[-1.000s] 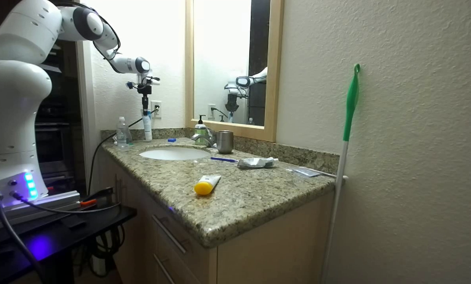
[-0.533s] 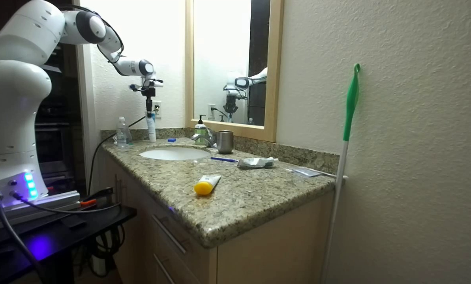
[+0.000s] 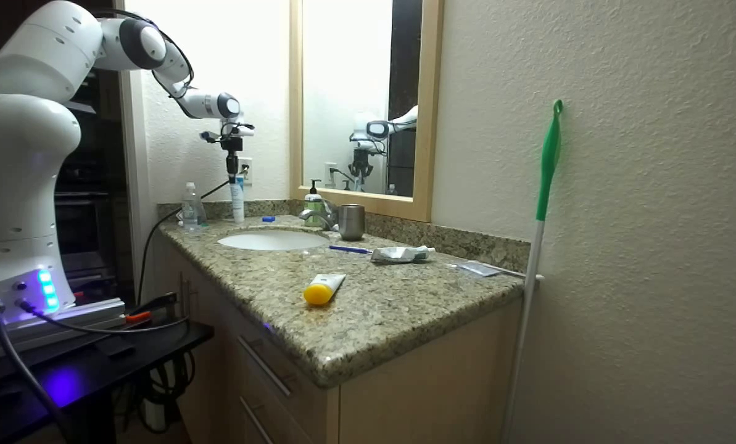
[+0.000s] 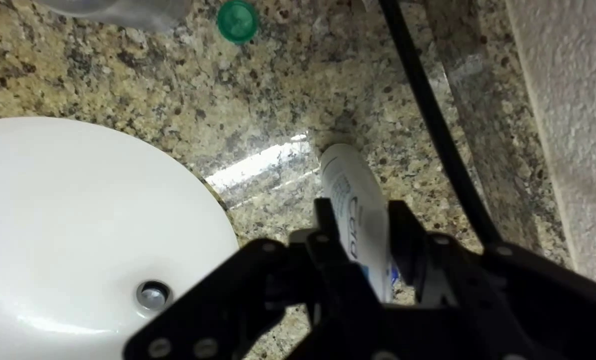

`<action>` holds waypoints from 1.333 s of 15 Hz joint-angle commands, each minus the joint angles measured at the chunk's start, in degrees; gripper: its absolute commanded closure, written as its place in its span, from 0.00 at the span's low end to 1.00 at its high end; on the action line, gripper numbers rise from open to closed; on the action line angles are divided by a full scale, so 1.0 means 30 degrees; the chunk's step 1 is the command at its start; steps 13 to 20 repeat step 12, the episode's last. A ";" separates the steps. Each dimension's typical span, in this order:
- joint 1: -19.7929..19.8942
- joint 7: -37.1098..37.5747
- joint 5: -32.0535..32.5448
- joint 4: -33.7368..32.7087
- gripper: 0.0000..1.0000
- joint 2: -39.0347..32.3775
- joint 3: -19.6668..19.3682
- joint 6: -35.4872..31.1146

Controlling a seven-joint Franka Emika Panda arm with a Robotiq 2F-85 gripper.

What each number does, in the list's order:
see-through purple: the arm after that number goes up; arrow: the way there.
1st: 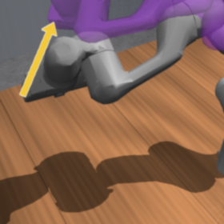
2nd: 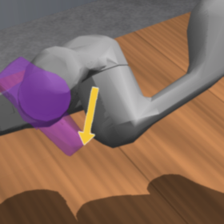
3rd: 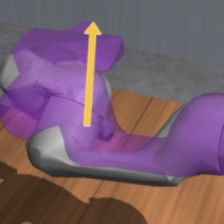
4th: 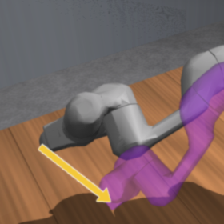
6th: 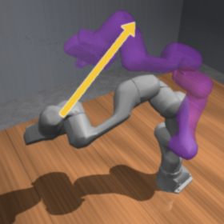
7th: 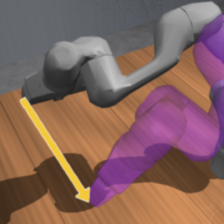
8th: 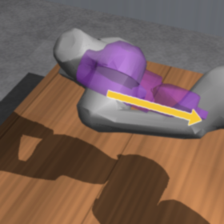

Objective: Move the white tube with a white lid to the left

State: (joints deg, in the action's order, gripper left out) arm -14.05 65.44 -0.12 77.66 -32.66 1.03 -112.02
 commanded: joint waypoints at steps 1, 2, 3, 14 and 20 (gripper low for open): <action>-0.0029 0.0445 -0.0164 -0.0699 0.37 0.0049 0.0013 0.0866; 0.0001 0.0426 -0.0241 -0.0765 0.29 0.0215 0.0064 0.0894; 0.0039 0.0363 -0.0328 -0.0684 0.23 0.0591 0.0122 0.0705; 0.1857 -0.3429 -0.4435 0.1448 0.00 0.6829 0.0731 0.0265; 0.1857 -0.3429 -0.4435 0.1448 0.00 0.6829 0.0731 0.0265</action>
